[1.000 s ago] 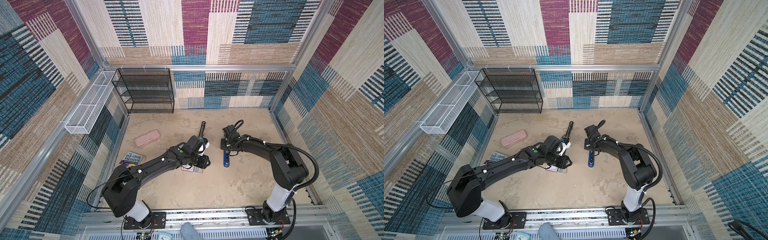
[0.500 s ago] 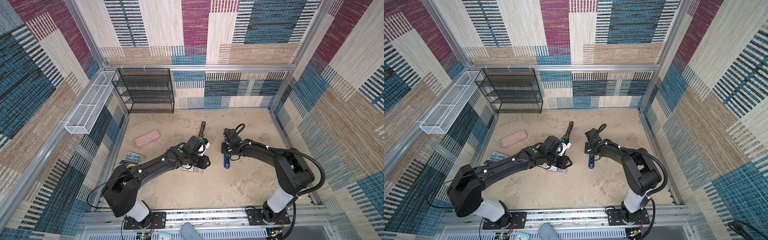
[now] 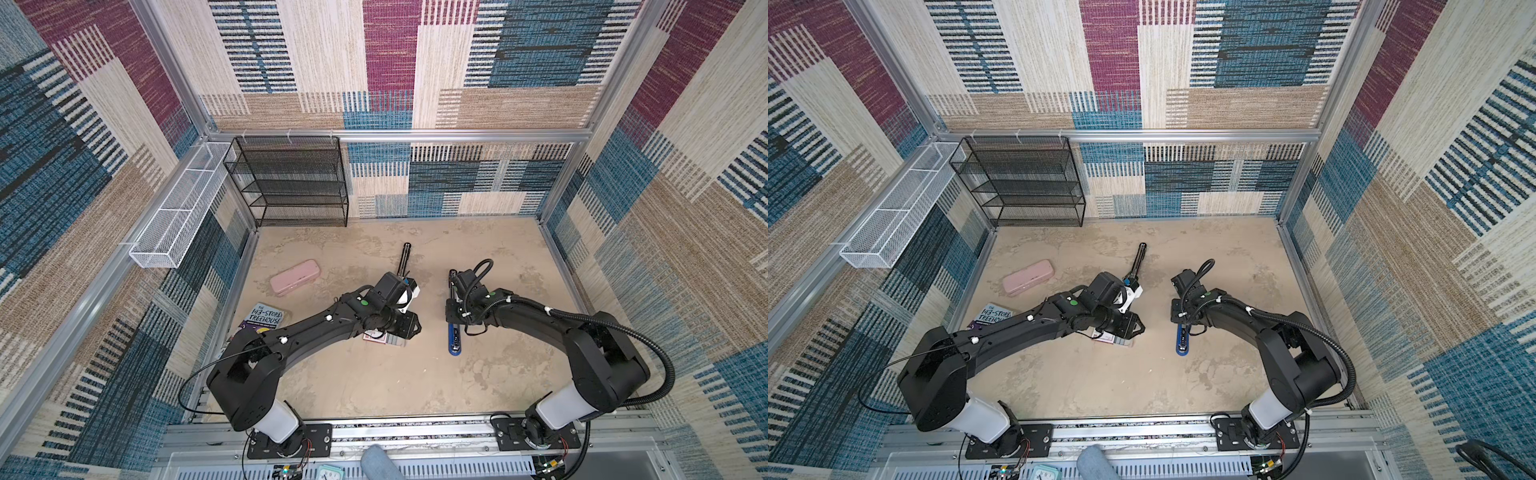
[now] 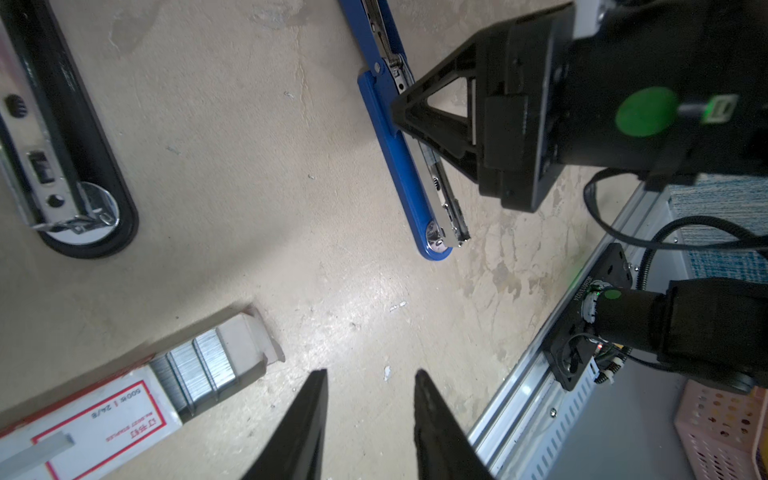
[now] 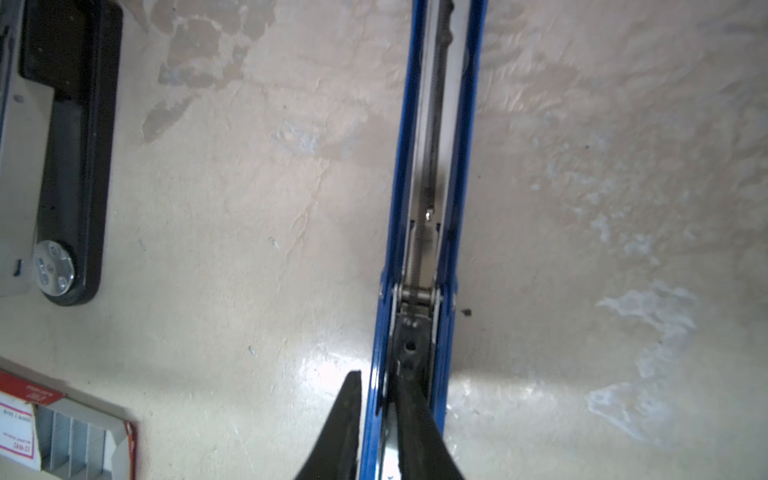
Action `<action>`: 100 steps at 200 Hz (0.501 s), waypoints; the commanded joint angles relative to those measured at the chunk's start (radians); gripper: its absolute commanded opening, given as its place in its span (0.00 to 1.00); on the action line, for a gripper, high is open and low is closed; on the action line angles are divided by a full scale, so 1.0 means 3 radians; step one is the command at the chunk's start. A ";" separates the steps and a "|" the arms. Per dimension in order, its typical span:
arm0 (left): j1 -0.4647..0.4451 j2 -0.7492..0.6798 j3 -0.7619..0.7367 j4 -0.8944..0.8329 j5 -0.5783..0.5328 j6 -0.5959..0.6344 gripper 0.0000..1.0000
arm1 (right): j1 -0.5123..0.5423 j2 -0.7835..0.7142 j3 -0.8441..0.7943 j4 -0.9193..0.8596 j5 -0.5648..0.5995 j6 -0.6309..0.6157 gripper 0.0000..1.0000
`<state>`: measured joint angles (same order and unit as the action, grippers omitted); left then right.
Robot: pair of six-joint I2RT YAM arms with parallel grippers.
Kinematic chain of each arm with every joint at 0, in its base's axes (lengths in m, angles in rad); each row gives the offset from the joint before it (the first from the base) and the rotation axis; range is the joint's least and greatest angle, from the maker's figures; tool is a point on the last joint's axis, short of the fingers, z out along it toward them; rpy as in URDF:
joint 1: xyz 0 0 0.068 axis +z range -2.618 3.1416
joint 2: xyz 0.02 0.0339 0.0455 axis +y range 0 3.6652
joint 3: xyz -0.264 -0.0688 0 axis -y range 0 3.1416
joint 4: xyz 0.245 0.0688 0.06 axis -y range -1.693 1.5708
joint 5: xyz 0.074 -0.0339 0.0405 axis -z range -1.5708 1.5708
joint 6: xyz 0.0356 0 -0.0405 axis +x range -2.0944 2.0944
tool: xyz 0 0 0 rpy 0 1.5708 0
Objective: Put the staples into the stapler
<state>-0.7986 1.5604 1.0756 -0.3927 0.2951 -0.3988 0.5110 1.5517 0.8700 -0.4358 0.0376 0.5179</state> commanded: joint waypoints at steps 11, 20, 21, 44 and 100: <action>0.0003 0.0026 0.0035 0.0016 0.0049 0.0051 0.38 | 0.0015 -0.0135 -0.0042 -0.0184 -0.0105 0.0017 0.16; 0.0000 0.0028 0.0040 0.0018 0.0057 0.0051 0.38 | 0.0015 -0.0181 -0.0042 -0.0199 -0.0101 0.0014 0.16; -0.0001 0.0031 0.0040 0.0017 0.0056 0.0051 0.38 | 0.0015 -0.0186 -0.0042 -0.0196 -0.0100 0.0010 0.17; -0.0002 0.0045 0.0068 0.0009 0.0084 0.0051 0.39 | 0.0015 -0.0394 -0.0047 -0.0200 -0.0026 0.0041 0.33; -0.0007 0.0045 0.0076 -0.0008 0.0093 0.0063 0.38 | -0.0050 -0.0713 -0.0272 -0.0373 0.0149 0.0114 0.33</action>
<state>-0.7994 1.5726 1.0912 -0.3931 0.3035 -0.3988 0.5049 1.3510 0.8341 -0.5148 0.0586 0.5304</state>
